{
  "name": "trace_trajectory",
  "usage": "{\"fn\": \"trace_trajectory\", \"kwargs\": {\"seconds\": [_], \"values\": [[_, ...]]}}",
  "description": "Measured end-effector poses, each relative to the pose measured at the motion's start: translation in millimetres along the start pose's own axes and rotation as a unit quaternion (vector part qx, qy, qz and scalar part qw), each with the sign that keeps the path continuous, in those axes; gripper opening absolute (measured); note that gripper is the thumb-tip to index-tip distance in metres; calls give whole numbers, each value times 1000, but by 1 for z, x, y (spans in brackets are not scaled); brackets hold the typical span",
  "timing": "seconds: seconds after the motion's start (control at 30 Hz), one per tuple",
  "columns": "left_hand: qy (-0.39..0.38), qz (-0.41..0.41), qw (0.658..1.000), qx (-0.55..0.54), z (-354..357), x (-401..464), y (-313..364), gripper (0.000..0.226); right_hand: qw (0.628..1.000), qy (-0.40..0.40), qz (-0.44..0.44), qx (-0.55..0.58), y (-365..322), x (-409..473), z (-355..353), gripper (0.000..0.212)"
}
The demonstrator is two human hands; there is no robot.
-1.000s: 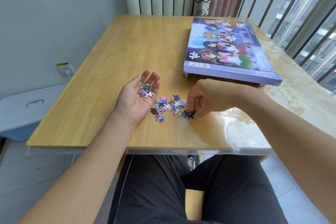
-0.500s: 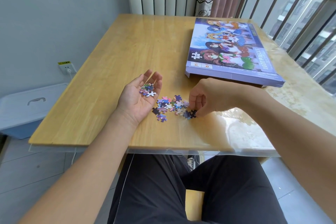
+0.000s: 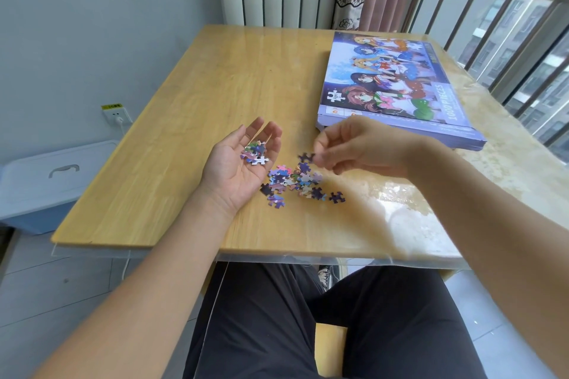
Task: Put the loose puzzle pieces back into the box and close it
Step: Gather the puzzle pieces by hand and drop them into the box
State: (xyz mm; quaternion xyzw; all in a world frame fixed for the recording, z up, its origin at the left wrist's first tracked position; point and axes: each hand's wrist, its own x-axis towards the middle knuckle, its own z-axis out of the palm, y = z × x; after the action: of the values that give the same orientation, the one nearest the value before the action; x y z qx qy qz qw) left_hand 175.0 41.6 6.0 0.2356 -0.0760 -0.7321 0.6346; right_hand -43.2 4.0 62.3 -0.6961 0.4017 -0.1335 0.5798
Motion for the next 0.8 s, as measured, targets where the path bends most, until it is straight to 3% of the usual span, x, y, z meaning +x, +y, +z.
{"fn": "trace_trajectory", "kwargs": {"seconds": [0.13,0.2,0.27,0.33,0.4,0.47,0.67,0.8], "values": [[-2,-8,999,41,0,0,-1,32,995,64,-29,77,-22,29,33,4],[12,-2,999,33,-2,1,0,30,991,131,-40,7,-30,37,42,13],[20,0,1000,-2,-2,2,1,26,972,176,-68,-143,-34,30,37,17],[18,1,999,-32,-3,3,1,25,939,133,-54,-311,-31,11,22,22],[20,4,999,-37,-2,5,0,25,912,50,13,-406,-22,-12,7,27],[25,5,999,-37,0,7,-2,27,912,27,45,-408,-7,-24,2,27],[26,16,999,-16,-2,4,-1,20,928,59,12,-368,15,-20,7,19],[21,16,1000,5,-2,3,-2,26,926,50,24,-374,16,-17,7,16]]}}
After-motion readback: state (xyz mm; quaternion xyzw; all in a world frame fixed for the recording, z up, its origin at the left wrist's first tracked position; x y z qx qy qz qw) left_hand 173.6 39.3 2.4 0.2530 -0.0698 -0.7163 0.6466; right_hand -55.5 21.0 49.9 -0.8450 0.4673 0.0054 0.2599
